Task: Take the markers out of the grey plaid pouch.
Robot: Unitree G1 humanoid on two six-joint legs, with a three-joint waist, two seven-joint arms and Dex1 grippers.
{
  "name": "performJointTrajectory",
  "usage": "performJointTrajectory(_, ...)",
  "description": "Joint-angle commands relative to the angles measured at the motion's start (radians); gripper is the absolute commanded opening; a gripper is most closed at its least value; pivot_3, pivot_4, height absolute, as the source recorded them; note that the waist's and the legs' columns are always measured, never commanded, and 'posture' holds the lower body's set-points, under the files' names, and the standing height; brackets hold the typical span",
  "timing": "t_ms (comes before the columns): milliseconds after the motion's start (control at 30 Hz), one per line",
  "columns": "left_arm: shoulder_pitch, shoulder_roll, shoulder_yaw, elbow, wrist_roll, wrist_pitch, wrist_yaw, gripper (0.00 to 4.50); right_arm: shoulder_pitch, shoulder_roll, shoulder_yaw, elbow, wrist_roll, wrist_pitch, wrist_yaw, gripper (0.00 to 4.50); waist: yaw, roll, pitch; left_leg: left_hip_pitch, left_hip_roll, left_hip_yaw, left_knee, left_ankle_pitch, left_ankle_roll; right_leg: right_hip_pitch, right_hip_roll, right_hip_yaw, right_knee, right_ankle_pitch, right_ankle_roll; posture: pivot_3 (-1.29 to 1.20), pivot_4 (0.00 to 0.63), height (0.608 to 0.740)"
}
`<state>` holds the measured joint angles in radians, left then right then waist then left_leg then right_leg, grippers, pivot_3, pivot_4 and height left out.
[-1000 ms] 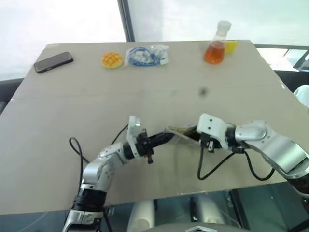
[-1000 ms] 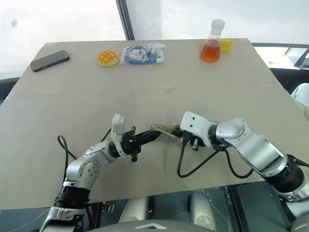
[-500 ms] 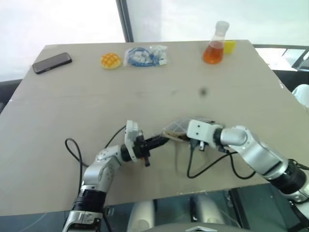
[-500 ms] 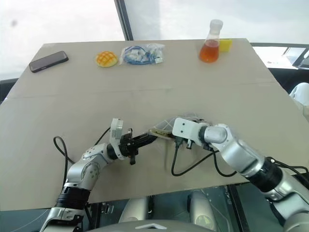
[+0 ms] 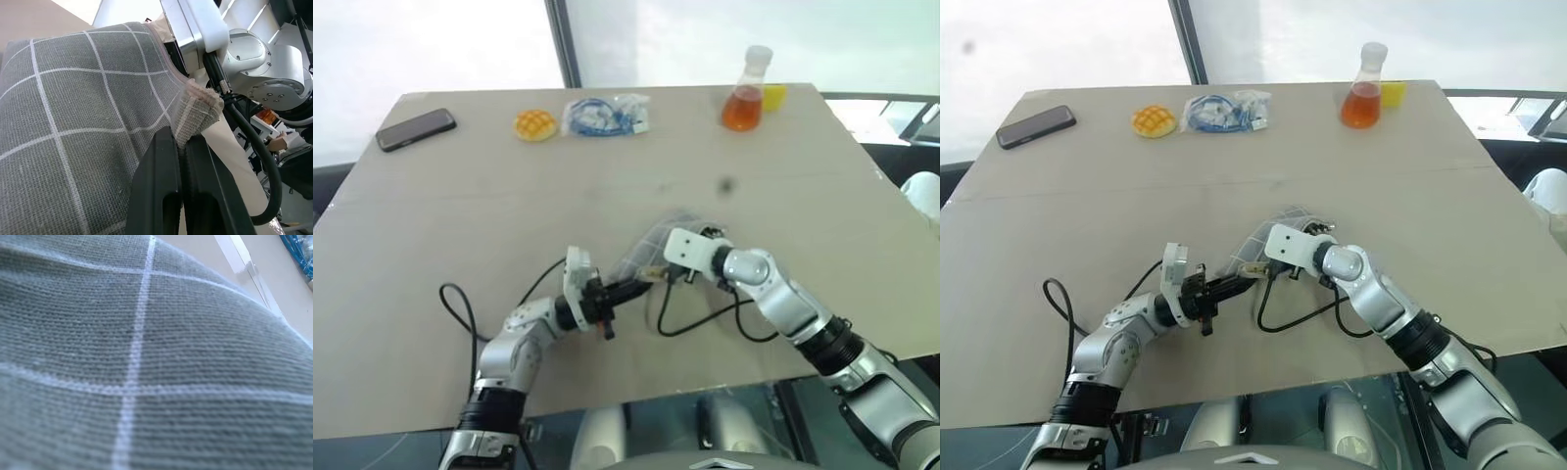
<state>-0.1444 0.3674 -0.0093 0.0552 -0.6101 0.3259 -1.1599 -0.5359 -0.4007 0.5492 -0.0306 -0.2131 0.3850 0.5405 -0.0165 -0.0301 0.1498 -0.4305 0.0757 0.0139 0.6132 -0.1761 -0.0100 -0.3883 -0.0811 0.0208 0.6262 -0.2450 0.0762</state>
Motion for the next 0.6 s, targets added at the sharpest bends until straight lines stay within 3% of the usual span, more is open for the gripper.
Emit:
performJointTrajectory(33,0.014,0.001,0.005,-0.026,-0.011,-0.004,-0.012,0.00,0.030,-0.001,-0.054,-0.028,0.009,0.002,0.005,1.43,0.002,0.000,0.000,0.000,0.000,0.000,0.000,0.000,0.000,0.000,0.000,0.000,0.000,0.000,0.000,0.00,0.150,0.740)
performJointTrajectory(300,0.012,-0.005,0.004,-0.023,-0.018,0.001,-0.016,0.00,0.054,0.043,-0.098,-0.069,0.014,0.021,-0.003,1.43,0.002,0.001,0.001,-0.001,0.000,0.000,0.000,0.000,0.000,-0.002,0.000,0.000,0.000,0.000,0.000,0.00,0.150,0.740)
performJointTrajectory(433,0.005,0.003,0.026,-0.044,-0.086,0.081,-0.026,0.00,0.061,0.040,-0.097,-0.088,0.016,0.038,0.022,1.43,0.002,0.002,0.001,-0.001,0.000,0.000,-0.001,0.000,0.000,-0.002,0.000,0.000,0.000,0.000,0.000,0.00,0.150,0.740)
performJointTrajectory(600,-0.012,0.042,0.056,-0.112,-0.224,0.261,-0.045,0.00,0.084,-0.070,-0.125,-0.264,0.066,0.171,0.173,1.43,0.005,0.002,0.002,-0.003,0.000,0.000,-0.001,0.000,0.000,-0.003,0.000,0.000,0.000,0.000,0.000,0.00,0.150,0.740)
